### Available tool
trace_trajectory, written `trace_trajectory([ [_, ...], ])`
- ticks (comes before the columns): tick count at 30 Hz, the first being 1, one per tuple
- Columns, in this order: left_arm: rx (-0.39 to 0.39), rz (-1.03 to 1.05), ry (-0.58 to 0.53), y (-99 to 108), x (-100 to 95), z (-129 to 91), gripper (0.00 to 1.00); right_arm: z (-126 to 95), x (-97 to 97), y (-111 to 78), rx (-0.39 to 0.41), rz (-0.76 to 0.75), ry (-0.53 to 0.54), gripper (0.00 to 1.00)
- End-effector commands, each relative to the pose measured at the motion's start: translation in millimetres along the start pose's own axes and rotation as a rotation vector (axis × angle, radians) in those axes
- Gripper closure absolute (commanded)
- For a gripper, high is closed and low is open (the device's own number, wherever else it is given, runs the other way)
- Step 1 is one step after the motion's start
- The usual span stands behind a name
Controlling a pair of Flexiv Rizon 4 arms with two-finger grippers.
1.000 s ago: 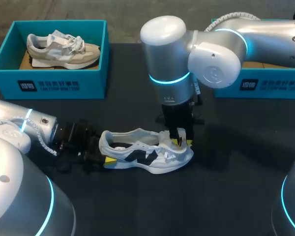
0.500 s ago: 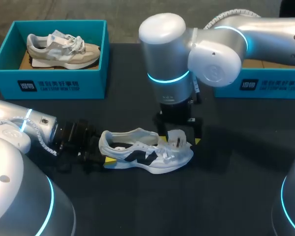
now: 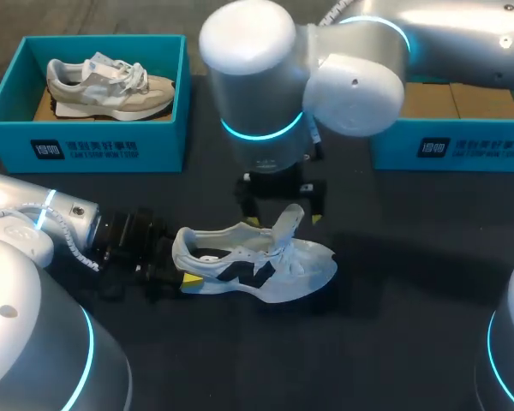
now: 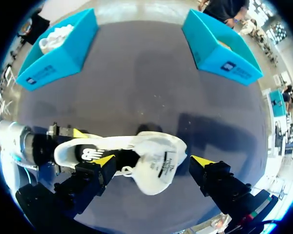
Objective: Take the shoe out of the shoebox, open the shoe tongue, remove and reinsert the insole, then place the shoe into the shoebox
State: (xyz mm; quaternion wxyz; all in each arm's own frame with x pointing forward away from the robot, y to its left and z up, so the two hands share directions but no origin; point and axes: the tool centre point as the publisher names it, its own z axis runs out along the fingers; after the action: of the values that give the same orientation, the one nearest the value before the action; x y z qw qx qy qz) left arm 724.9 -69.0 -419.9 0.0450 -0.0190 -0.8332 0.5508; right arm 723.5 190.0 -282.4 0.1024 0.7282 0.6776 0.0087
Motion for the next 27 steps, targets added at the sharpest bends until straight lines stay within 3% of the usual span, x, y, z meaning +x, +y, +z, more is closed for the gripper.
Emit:
trace_trajectory([
  [1, 0.0, -0.001, -0.002, 6, 2.9, 3, 1.0, -11, 14.3, -5.8, -0.22, -0.297, 0.044, 0.0],
  [7, 0.0, -0.001, -0.002, 6, 2.9, 3, 1.0, -17, 27.4, -7.3, -0.25, -0.51, 0.058, 0.0],
  [11, 0.0, -0.001, -0.002, 6, 2.9, 3, 1.0, -19, 33.4, -8.9, -0.241, -0.571, 0.093, 0.0],
  [14, 0.0, -0.001, -0.002, 6, 2.9, 3, 1.0, -19, 35.3, -7.9, -0.185, -0.526, 0.075, 0.0],
  [27, 0.0, -0.001, -0.002, 6, 2.9, 3, 1.0, -19, 35.3, -7.9, -0.185, -0.526, 0.075, 0.0],
])
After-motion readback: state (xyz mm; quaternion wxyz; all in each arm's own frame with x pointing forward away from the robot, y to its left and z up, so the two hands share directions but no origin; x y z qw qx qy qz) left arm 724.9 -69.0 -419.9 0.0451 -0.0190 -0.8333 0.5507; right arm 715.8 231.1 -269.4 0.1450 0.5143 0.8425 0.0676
